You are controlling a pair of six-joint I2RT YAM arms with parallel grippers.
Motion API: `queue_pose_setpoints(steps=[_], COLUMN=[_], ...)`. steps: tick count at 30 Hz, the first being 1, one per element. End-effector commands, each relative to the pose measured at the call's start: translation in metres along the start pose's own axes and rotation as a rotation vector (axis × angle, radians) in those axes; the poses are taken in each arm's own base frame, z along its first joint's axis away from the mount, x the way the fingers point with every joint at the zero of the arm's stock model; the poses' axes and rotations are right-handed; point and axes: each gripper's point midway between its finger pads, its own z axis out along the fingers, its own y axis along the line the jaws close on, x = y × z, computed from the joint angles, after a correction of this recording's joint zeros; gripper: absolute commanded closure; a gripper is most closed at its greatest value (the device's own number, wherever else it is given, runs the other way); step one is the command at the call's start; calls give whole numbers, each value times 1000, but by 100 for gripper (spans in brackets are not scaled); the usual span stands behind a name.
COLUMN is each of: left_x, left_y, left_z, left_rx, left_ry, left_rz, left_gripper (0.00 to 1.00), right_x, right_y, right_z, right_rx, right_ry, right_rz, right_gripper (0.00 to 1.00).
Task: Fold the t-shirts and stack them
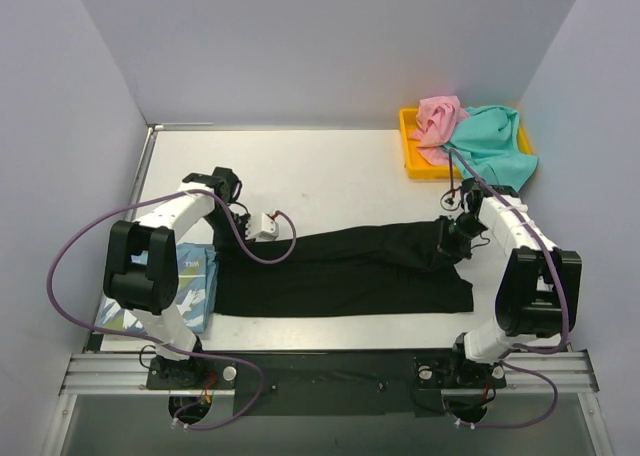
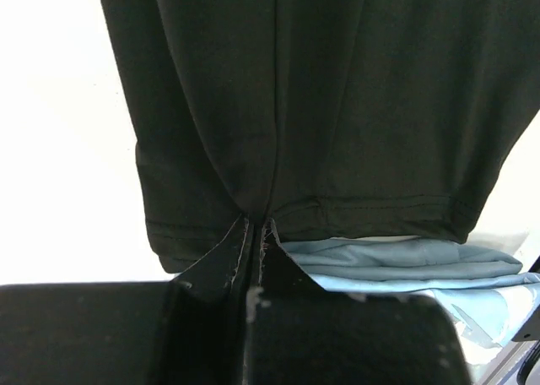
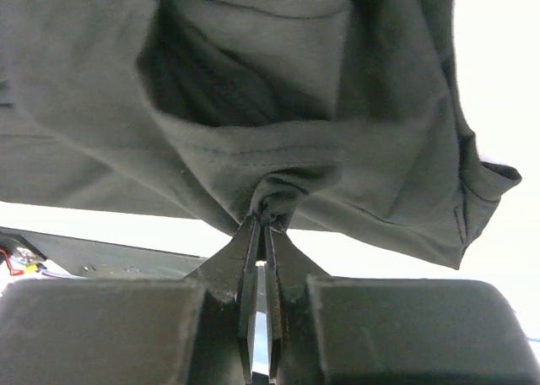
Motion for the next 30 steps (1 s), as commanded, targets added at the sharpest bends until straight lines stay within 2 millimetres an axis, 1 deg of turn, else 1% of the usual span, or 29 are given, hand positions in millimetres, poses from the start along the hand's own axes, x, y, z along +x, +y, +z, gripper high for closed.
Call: queue_pose_setpoints(steps=[1,5,7,8,9,10,11,12,13,14,15,16,17,18,19,20,23,24,25,26,27,28,29,30], left_x=[4,6,5,1,3,-1,1,-6,-8,-19,-22,-31,-39,-45,-47,-48,-41,-36,-29,-30,-23,-21,-16,-16], left_y=[15,20,30,41,50,67,79,103,118,140,148,162,171,172,174,171,157,149,139,133,119,112,99,92], left_z=[-7,-6,-10,-16,-20,-27,-33,-44,-53,-66,-72,-82,-88,-87,-87,-84,-68,-59,-49,-47,-37,-34,-25,-22], left_rx=[-62,-73,-113,-155,-190,-256,-316,-426,-500,-604,-644,-706,-752,-761,-769,-758,-695,-665,-621,-594,-538,-510,-458,-429], left_ry=[26,45,44,36,42,33,42,25,19,-16,-30,-58,-79,-84,-80,-78,-67,-56,-41,-44,-27,-28,-14,-14], left_rz=[26,49,51,57,44,45,23,22,1,9,-8,1,-2,3,6,13,6,4,1,16,13,28,26,46], left_gripper=[100,100,100,100,100,100,100,100,100,100,100,100,100,100,100,100,100,100,100,100,100,100,100,100], right_x=[18,19,21,22,19,17,10,6,-6,-14,-26,-34,-43,-47,-50,-47,-27,-15,-11,3,7,18,22,28], right_y=[-24,-23,-27,-30,-30,-32,-31,-27,-23,-19,-15,-11,-9,-6,-5,-6,-13,-15,-13,-14,-12,-13,-13,-15], right_z=[7,9,7,3,0,-5,-11,-16,-23,-26,-32,-35,-38,-40,-40,-39,-29,-21,-20,-12,-10,-4,-3,0], right_rx=[85,79,102,122,129,139,130,110,91,75,66,52,45,33,31,36,59,61,47,45,33,37,36,39], right_ry=[92,109,119,119,106,90,59,35,-6,-30,-62,-82,-93,-98,-99,-88,-36,0,8,50,58,88,98,115], right_rz=[124,139,137,135,133,134,138,140,131,129,123,125,128,131,136,142,153,163,164,173,178,184,191,197], right_gripper=[100,100,100,100,100,100,100,100,100,100,100,100,100,100,100,100,100,100,100,100,100,100,100,100])
